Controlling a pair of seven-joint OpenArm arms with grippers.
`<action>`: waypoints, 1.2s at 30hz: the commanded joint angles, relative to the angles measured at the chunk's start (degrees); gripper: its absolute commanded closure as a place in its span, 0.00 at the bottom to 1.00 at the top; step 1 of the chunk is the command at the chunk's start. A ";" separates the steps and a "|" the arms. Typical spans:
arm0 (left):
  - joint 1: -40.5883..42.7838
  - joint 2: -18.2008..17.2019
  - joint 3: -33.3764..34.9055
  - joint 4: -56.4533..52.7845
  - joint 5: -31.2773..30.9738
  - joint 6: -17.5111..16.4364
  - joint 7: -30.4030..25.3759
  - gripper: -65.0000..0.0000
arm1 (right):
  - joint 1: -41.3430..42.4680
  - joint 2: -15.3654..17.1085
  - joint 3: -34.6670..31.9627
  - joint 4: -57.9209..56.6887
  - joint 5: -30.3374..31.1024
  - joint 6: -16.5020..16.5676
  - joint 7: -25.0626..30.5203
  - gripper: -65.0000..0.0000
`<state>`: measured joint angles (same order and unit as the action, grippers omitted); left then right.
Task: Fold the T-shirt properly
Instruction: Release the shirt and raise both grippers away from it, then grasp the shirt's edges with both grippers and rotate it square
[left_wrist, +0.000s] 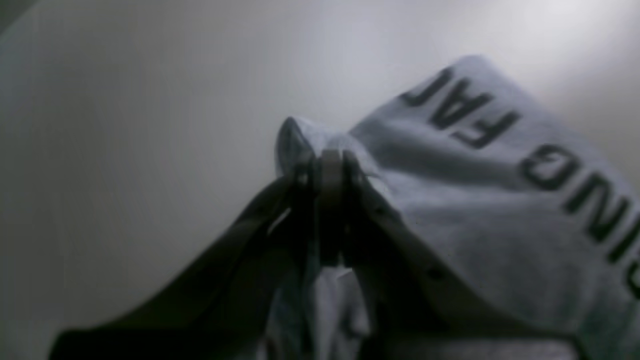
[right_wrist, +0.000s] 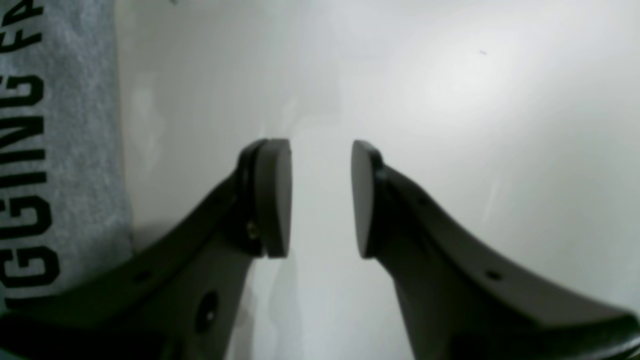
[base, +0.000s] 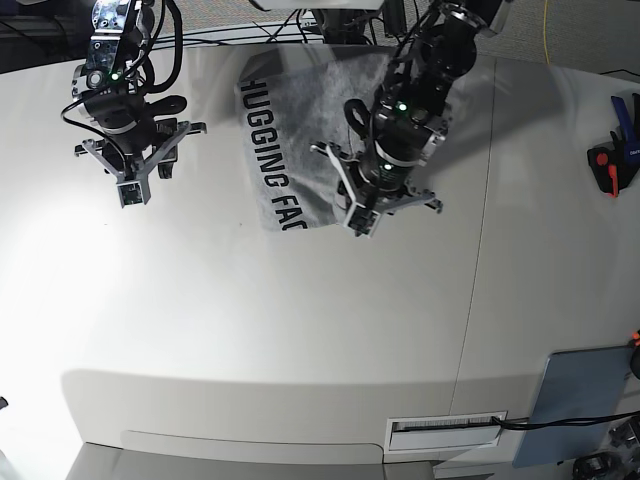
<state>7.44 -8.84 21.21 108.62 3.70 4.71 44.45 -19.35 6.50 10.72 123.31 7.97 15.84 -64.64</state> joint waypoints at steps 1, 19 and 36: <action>-0.15 -0.20 -0.98 1.60 0.42 0.22 0.31 1.00 | 0.31 0.35 0.15 0.74 0.13 -0.17 1.29 0.68; 9.05 -1.66 -20.20 2.78 -1.05 -3.26 -0.37 0.70 | 0.37 0.35 0.11 0.74 0.74 -0.20 2.56 0.68; 17.75 -1.62 -23.96 9.66 -40.85 -38.21 11.74 1.00 | 14.40 0.31 -17.44 -14.43 1.40 2.56 11.30 1.00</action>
<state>25.12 -10.37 -2.63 117.36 -36.03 -33.30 57.19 -5.63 6.68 -6.87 107.72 8.95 18.20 -54.76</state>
